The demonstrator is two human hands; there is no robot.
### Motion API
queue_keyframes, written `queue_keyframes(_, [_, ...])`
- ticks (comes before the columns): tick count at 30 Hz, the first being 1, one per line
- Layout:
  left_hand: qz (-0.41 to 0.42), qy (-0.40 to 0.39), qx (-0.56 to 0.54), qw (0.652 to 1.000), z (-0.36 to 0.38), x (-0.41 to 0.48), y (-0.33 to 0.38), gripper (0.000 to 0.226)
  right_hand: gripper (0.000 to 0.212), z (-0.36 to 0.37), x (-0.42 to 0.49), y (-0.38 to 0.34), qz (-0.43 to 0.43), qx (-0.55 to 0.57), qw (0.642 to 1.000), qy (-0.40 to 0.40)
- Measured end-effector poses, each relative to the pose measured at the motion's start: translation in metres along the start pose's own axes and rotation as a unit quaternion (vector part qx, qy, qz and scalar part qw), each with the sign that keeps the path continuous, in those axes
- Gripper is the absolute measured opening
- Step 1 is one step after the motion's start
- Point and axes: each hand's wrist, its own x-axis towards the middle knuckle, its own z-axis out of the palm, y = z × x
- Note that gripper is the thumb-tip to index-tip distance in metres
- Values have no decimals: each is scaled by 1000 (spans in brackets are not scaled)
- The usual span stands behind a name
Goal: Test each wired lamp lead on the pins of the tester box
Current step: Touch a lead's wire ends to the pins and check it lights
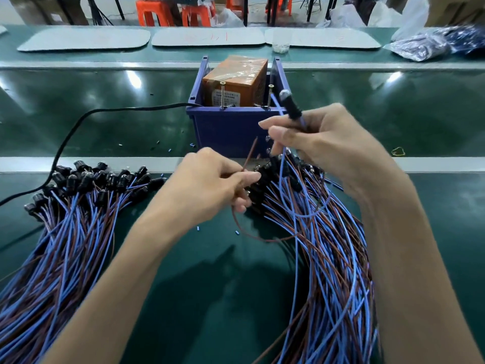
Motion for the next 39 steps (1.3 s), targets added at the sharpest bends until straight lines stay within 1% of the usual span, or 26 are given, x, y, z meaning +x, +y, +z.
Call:
queue_keyframes(2, [2, 33, -55, 998, -4, -1, 0, 28, 19, 3, 2, -1, 5, 11, 1000, -1])
queue_keyframes(4, [4, 56, -64, 996, -5, 2, 0, 30, 24, -2, 4, 0, 22, 60, 997, 34])
queue_keyframes(5, [6, 69, -60, 996, -5, 4, -1, 31, 24, -5, 4, -1, 29, 86, 995, 50])
queue_keyframes(7, [21, 102, -86, 991, -5, 6, -1, 26, 17, -10, 5, 1, 36, 111, 990, 77])
queue_keyframes(8, [31, 120, -111, 986, -5, 6, -2, 25, 12, -11, 6, 2, 38, 113, 989, 91])
queue_keyframes(10, [37, 149, -153, 976, -7, 7, -5, 23, 13, -13, 7, 6, 51, 104, 986, 121])
queue_keyframes(12, [20, 176, -203, 963, -9, 9, -9, 11, 14, -12, 9, 8, 72, 98, 983, 139])
queue_keyframes(15, [-2, 204, -289, 935, -12, 11, -12, 9, 20, -8, 12, 9, 103, 101, 979, 145])
queue_keyframes(18, [1, 210, -328, 921, -10, 13, -15, 6, 25, -2, 17, 12, 127, 102, 976, 146])
queue_keyframes(22, [6, 200, -305, 931, -6, 17, -21, 16, 26, 4, 19, 15, 142, 124, 969, 159])
queue_keyframes(27, [-12, 224, -299, 927, -4, 24, -23, 5, 26, 4, 20, 17, 136, 149, 963, 176])
queue_keyframes(29, [-22, 234, -311, 921, -3, 28, -20, 6, 23, 4, 20, 18, 130, 155, 963, 178])
queue_keyframes(36, [-50, 250, -335, 907, -5, 39, -16, 9, 23, 13, 23, 24, 124, 175, 964, 154])
queue_keyframes(39, [-51, 237, -328, 913, -7, 40, -18, 8, 25, 13, 23, 25, 125, 185, 966, 134])
